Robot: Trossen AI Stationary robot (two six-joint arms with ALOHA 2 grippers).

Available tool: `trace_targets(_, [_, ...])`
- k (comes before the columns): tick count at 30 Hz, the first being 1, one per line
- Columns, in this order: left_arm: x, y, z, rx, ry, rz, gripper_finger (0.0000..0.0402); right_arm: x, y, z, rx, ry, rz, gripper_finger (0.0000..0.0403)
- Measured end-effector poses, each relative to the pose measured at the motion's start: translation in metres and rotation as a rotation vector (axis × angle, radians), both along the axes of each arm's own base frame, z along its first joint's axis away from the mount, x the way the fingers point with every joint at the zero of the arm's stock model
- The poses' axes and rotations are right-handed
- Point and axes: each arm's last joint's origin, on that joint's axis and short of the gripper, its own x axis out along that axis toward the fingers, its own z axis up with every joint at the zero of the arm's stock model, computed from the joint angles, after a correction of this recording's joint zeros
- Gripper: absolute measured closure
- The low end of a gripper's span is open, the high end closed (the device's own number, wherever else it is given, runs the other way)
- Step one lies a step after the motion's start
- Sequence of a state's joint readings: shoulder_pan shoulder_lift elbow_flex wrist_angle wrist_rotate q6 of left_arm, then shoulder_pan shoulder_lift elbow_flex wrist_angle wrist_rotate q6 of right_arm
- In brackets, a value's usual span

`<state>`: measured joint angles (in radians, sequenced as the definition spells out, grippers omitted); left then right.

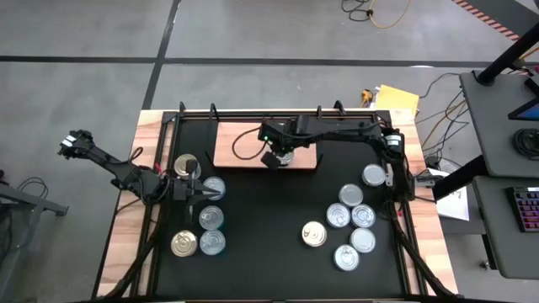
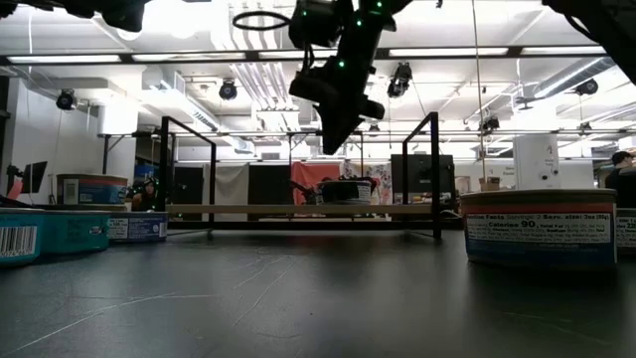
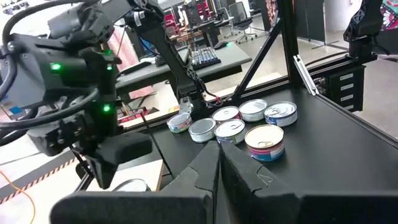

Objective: Stack canned seafood by type on shelf
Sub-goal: Put the blue tuna can on the shelf

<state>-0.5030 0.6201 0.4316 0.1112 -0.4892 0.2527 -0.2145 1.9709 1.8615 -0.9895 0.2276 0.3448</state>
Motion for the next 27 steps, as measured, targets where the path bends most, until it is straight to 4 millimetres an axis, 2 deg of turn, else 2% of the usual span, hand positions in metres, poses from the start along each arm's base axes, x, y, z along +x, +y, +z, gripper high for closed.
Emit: trace_targets(27, [-0.001, 0.000, 0.002, 0.062, -0.020, -0.004, 0.0401, -0.002, 0.001, -0.038, -0.028, 0.027, -0.009, 0.0394])
